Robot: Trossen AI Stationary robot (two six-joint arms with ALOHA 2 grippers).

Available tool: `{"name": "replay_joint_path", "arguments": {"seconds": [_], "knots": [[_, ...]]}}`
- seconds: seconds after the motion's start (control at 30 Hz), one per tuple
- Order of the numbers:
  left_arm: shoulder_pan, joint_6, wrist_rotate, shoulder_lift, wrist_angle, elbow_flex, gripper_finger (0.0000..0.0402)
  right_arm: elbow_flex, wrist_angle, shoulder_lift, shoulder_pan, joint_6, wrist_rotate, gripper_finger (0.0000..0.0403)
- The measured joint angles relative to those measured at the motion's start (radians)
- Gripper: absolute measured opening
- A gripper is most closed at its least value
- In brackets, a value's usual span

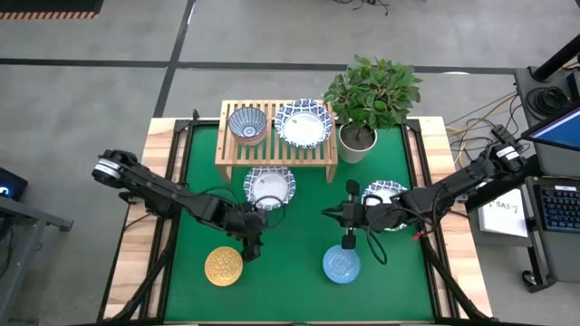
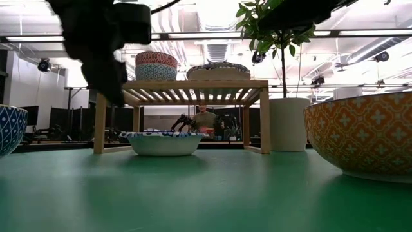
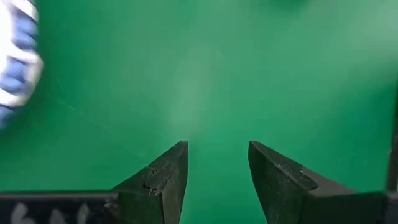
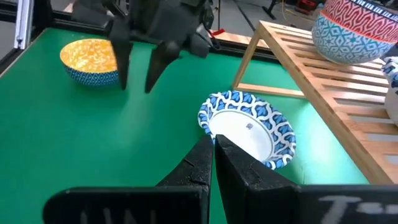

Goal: Place and stack plates onto a shelf
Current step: Stack the left white and blue bowl on top of the white and blue bowl on the shelf

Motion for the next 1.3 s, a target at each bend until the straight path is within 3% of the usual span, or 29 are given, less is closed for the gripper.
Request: {"name": "replay_joint_path", "arguments": {"seconds": [0.2, 0.5, 0.6, 0.77, 0.87, 1.07, 1.3], "knots": [[-0.009, 0.029, 0.001, 0.062, -0.014, 0.018, 0.0149, 0.0, -0.018, 0.001, 0.001, -0.004, -0.004, 0.0009], [-0.008, 0.141, -0.011, 0.056, -0.062, 0.067, 0.015, 0.0, -0.023, 0.001, 0.001, 0.002, -0.004, 0.0009], [-0.008, 0.182, -0.082, 0.056, -0.115, 0.074, 0.0159, 0.0, -0.023, 0.001, 0.001, 0.001, -0.004, 0.0009], [-0.007, 0.279, -0.31, 0.054, -0.121, 0.075, 0.0193, 0.0, -0.023, 0.001, 0.0, -0.004, -0.004, 0.0009], [0.006, 0.325, -0.392, 0.054, -0.12, 0.075, 0.0221, 0.0, -0.026, 0.001, 0.0, -0.004, -0.004, 0.0009], [0.053, 0.401, -0.401, 0.055, -0.099, 0.063, 0.0258, 0.0, -0.052, 0.001, 0.0, -0.001, 0.0, 0.0009], [0.104, 0.452, -0.401, 0.109, -0.069, 0.063, 0.0246, 0.0, -0.069, 0.0, 0.0, -0.014, 0.0, 0.0009]]}}
